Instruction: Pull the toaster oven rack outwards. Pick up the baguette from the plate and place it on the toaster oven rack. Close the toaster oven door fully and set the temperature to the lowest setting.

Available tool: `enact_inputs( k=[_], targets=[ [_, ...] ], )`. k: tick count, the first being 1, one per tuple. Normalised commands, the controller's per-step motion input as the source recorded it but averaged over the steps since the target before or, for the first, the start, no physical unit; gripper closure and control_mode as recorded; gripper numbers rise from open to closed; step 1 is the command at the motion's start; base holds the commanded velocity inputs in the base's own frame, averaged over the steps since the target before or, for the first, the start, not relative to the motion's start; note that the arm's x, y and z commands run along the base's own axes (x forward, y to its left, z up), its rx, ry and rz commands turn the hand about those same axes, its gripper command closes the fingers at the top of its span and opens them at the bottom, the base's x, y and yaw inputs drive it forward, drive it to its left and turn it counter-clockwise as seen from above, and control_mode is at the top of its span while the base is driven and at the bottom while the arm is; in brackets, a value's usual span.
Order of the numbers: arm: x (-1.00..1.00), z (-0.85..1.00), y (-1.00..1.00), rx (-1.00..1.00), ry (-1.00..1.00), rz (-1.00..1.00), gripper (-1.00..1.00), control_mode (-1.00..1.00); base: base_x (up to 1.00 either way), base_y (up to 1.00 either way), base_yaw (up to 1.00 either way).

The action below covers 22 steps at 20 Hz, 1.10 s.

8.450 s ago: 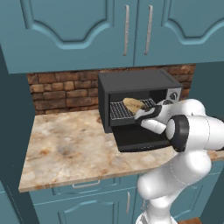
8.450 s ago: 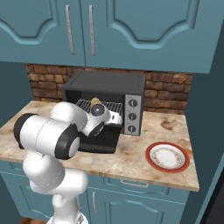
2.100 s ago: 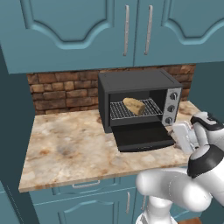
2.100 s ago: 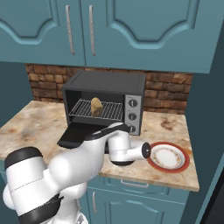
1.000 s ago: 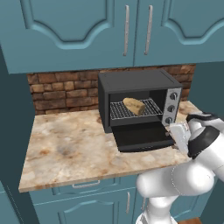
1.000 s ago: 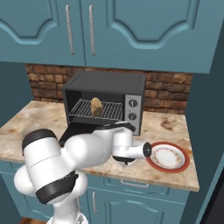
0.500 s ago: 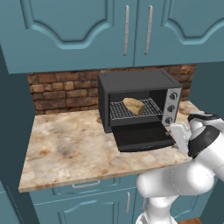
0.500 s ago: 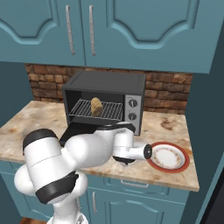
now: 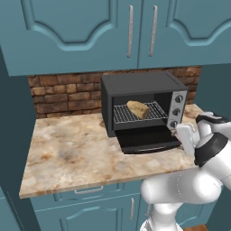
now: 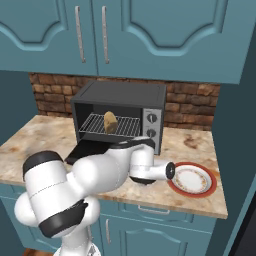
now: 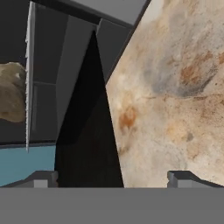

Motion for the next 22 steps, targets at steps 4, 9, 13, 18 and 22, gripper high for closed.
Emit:
enact_inputs(
  k=[4, 9, 13, 18, 22],
  targets=[
    [0.08, 0.11, 0.54, 0.00, -0.03, 0.00, -1.00, -1.00, 0.00, 0.00, 0.00],
    [0.19, 0.09, 0.62, 0.00, -0.02, 0.00, -1.00, -1.00, 0.00, 0.00, 0.00],
    [0.31, 0.26, 0.74, 0.00, 0.00, 0.00, -1.00, -1.00, 0.00, 0.00, 0.00],
    [0.29, 0.26, 0.67, 0.00, 0.00, 0.00, -1.00, -1.00, 0.00, 0.00, 0.00],
    [0.18, 0.24, 0.61, 0.00, 0.00, 0.00, -1.00, -1.00, 0.00, 0.00, 0.00]
  ],
)
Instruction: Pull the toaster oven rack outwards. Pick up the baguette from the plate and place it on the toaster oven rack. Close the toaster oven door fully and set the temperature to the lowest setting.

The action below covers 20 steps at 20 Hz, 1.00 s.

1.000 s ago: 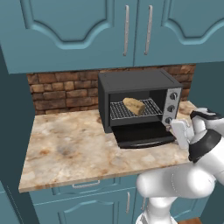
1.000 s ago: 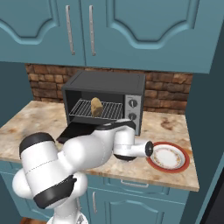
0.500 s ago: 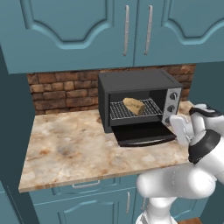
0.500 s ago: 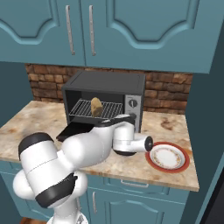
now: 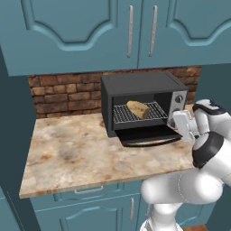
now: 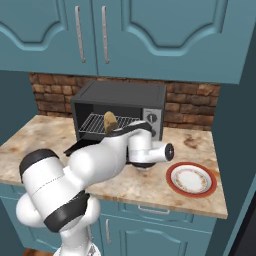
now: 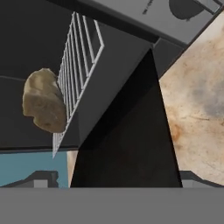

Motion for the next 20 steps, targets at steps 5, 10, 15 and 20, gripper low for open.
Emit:
enact_inputs(
  k=[5, 10, 15, 20],
  targets=[
    [-0.04, 0.43, 0.25, 0.00, 0.00, 0.00, -1.00, -1.00, 0.00, 0.00, 0.00],
    [0.00, 0.51, 0.11, 0.07, -0.05, 0.00, -1.00, -1.00, 0.00, 0.00, 0.00],
    [-0.05, 0.58, 0.00, 0.13, -0.07, 0.00, -1.00, -1.00, 0.00, 0.00, 0.00],
    [-0.15, 0.78, 0.00, 0.14, -0.11, 0.00, -1.00, -1.00, 0.00, 0.00, 0.00]
  ],
)
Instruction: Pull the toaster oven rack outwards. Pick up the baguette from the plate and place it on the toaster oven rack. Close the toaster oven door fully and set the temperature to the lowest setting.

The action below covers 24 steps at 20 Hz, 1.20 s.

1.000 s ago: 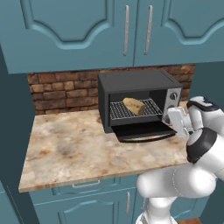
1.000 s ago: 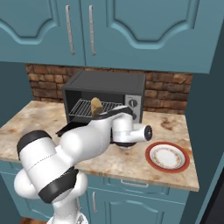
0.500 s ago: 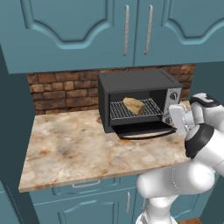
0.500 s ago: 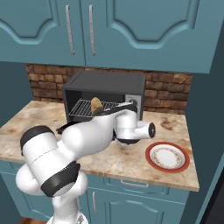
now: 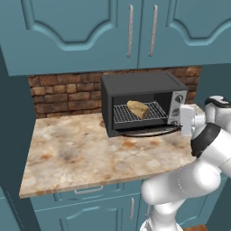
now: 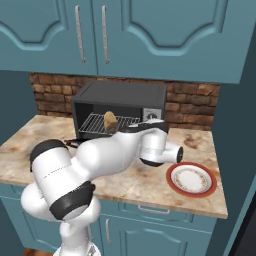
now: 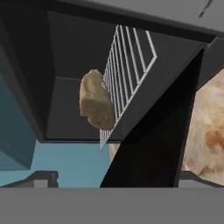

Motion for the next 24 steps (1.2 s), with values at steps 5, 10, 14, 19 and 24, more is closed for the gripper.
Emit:
enact_inputs(
  k=[5, 10, 14, 19, 24],
  targets=[
    [-0.13, 0.88, 0.00, 0.13, -0.13, 0.00, -1.00, -1.00, 0.00, 0.00, 0.00],
    [0.00, 0.63, 0.12, 0.04, -0.08, 0.00, -1.00, -1.00, 0.00, 0.00, 0.00],
    [0.01, 0.04, 0.32, 0.00, 0.00, -0.02, -1.00, -1.00, 0.00, 0.00, 0.00],
    [0.13, 0.14, 0.42, 0.00, -0.09, -0.07, -1.00, -1.00, 0.00, 0.00, 0.00],
    [0.27, 0.15, 0.51, 0.00, -0.26, -0.16, -1.00, -1.00, 0.00, 0.00, 0.00]
  ],
)
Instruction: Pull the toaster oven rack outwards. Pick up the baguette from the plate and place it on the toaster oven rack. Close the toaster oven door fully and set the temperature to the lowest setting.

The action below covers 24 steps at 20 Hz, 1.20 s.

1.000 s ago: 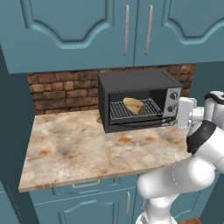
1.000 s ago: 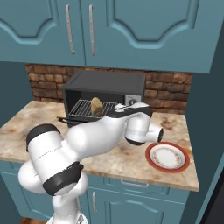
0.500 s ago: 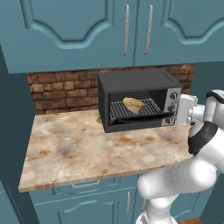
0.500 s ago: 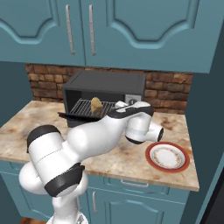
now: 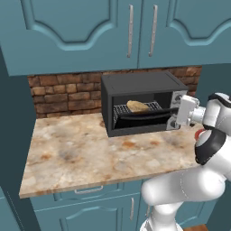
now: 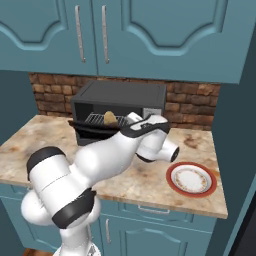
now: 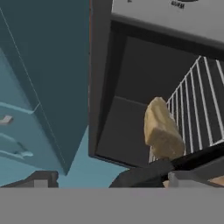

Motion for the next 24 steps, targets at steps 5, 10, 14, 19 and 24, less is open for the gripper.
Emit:
enact_inputs(
  k=[5, 10, 14, 19, 24],
  targets=[
    [0.04, 0.27, 0.44, 0.00, -0.25, -0.13, -1.00, -1.00, 0.00, 0.00, 0.00],
    [-0.07, 0.38, 0.08, 0.00, -0.19, -0.06, -1.00, -1.00, 0.00, 0.00, 0.00],
    [0.01, 0.24, 0.01, 0.00, -0.09, -0.12, -1.00, -1.00, 0.00, 0.00, 0.00],
    [0.30, 0.56, 0.03, -0.03, 0.15, -0.08, -1.00, -1.00, 0.00, 0.00, 0.00],
    [0.47, 0.29, 0.00, -0.05, 0.24, -0.07, -1.00, -1.00, 0.00, 0.00, 0.00]
  ],
)
